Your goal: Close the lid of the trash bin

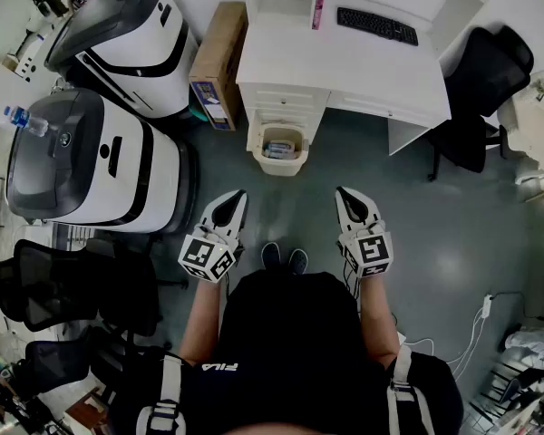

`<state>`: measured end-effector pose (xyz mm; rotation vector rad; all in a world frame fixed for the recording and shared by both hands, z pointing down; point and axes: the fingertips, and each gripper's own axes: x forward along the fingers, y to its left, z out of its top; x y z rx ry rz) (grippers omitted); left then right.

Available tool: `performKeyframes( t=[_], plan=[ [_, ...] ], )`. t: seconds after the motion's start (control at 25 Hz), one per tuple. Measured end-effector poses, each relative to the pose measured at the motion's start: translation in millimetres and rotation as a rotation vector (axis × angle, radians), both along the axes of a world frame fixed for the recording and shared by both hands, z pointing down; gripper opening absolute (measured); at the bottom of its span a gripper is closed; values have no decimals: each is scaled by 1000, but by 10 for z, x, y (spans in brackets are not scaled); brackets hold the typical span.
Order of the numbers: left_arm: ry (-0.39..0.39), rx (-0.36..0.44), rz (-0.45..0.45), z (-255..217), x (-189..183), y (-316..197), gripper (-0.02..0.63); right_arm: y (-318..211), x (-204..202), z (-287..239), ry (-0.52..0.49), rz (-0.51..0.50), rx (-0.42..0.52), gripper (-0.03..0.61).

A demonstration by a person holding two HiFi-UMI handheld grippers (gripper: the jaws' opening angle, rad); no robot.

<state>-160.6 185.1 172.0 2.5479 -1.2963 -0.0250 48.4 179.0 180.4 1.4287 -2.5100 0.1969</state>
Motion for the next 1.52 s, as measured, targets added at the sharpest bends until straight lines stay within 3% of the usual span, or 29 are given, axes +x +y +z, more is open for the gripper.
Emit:
performKeyframes(
  t=[0.6,0.64,0.72,0.76,0.84,1.12,1.52],
  plan=[
    [-40,46,-9,-84,30,15,5,31,43,-90,7,-10,46,5],
    [-45,43,-16,-81,24,6,38,38,37,-97,3,-10,49,5],
    [-58,24,-17,-61,31,-23,267,45,31,-94,-4,-9,49,5],
    [-72,18,-19,-49,30,-41,334,43,33,-86,-5,-6,47,5],
    [-91,19,-30,-47,2,-69,403,36,43,-65,-4,2,41,5],
    [-66,14,-32,-60,-14,-41,414,86,88,-59,-27,11,21,5],
    [-118,11,-21,0,285,104,414,194,436,40,-35,49,15,5]
  ],
)
